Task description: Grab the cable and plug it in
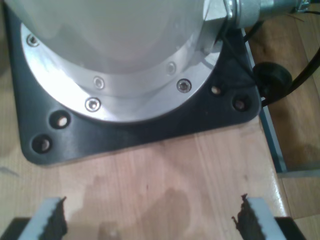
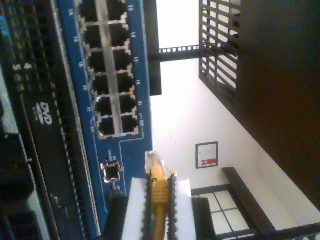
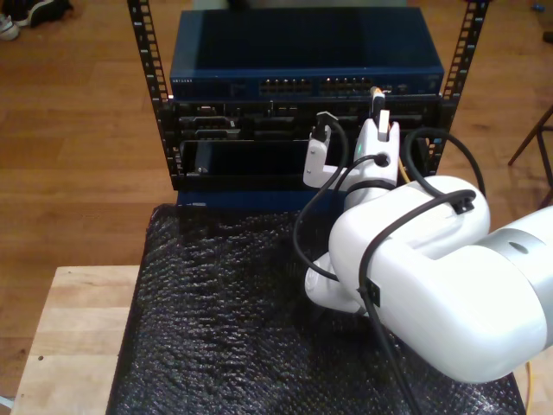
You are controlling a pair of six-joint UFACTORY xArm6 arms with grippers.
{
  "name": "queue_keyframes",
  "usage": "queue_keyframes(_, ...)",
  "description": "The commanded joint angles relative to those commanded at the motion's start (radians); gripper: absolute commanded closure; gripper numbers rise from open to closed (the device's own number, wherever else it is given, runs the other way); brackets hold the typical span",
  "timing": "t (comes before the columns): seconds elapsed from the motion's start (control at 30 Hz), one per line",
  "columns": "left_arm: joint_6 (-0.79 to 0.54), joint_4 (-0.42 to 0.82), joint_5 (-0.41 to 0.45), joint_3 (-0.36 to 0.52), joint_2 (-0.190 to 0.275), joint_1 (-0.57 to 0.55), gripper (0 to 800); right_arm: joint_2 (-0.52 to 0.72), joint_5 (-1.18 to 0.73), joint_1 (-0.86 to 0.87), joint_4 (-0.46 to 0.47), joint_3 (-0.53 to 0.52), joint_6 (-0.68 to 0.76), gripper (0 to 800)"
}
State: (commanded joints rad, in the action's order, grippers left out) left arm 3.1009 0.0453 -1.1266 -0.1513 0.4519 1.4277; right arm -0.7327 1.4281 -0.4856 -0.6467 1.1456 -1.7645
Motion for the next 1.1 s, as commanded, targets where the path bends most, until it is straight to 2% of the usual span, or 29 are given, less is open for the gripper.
queue_keyframes(0.47, 0.000, 0.000, 0.000, 0.000, 0.000, 0.000, 1, -0.020, -0.015, 0.009, 0.005, 0.015, -0.020, 800)
queue_keyframes(0.63, 0.000, 0.000, 0.000, 0.000, 0.000, 0.000, 1, -0.020, -0.018, 0.009, 0.041, 0.015, -0.018, 800)
queue_keyframes(1.1, 0.000, 0.000, 0.000, 0.000, 0.000, 0.000, 2, -0.020, -0.026, 0.023, 0.066, 0.017, -0.012, 800)
